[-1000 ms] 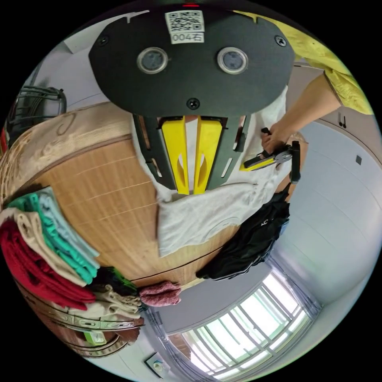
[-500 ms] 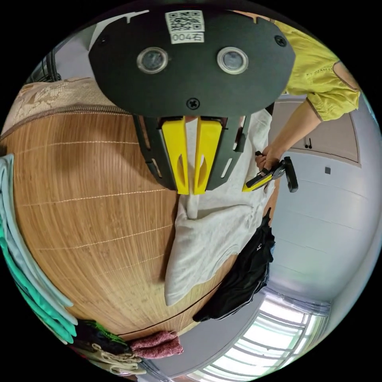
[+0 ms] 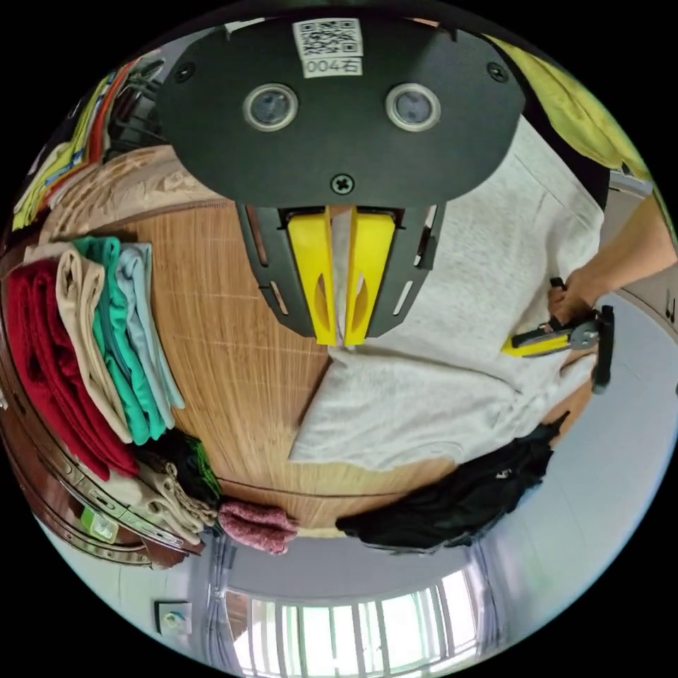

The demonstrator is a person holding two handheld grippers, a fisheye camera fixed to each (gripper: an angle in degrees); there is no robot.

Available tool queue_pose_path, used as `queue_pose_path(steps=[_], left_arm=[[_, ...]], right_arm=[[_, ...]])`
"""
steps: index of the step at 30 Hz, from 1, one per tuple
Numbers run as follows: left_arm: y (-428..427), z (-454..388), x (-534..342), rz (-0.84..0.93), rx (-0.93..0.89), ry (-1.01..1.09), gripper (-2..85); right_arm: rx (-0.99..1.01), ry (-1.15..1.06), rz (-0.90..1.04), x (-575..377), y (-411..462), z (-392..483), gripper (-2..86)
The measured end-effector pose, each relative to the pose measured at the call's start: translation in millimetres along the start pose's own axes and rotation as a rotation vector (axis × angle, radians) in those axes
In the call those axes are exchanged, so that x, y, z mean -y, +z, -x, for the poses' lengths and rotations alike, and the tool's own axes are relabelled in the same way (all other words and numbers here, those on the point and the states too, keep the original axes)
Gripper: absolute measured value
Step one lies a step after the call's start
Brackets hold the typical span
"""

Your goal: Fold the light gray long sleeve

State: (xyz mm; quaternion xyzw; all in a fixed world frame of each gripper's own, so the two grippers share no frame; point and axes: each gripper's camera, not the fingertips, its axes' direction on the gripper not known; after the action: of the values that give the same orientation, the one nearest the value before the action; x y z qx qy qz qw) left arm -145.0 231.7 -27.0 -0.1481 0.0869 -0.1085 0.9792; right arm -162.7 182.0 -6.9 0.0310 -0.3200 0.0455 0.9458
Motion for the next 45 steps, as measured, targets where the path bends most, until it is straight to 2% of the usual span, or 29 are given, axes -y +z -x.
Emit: queue_pose_path(steps=[8, 11, 14, 22, 29, 34, 38, 45], left_arm=[[5.7, -8.5, -3.3, -0.004, -0.024, -0.012, 0.3], [9.7, -13.4, -4.5, -0.006, -0.026, -0.014, 0.3], [14.7, -18.0, -5.6, -0.008, -0.031, -0.016, 0.2], [33.0, -32.8, -9.0, -0.010, -0.036, -0.020, 0.3], [57.4, -46.0, -14.2, -0.014, -0.047, -0.026, 0.3], [77.6, -56.1, -19.2, -0.015, -0.049, -0.027, 0.3], [98.3, -63.7, -25.1, -0.017, -0.058, -0.031, 0.3], [140.4, -76.5, -40.1, -0.021, -0.070, -0.035, 0.4]], right_arm=[[-0.231, -0.378, 0.127, 27.0, 39.9, 73.1, 8.4], [-0.295, -0.452, 0.142, 33.1, 48.9, 89.6, 7.3], [-0.339, -0.492, 0.133, 37.9, 49.8, 98.3, 2.6], [-0.251, -0.255, 0.183, 33.4, 50.5, 58.0, 4.5], [-0.033, -0.027, -0.022, 48.4, -2.5, 9.9, 3.4], [-0.005, -0.087, 0.002, 79.7, 23.6, 26.1, 5.3], [-0.106, -0.163, 0.187, 78.4, 81.9, 26.5, 6.8], [0.084, -0.069, 0.113, 102.4, 41.7, -17.0, 11.8]])
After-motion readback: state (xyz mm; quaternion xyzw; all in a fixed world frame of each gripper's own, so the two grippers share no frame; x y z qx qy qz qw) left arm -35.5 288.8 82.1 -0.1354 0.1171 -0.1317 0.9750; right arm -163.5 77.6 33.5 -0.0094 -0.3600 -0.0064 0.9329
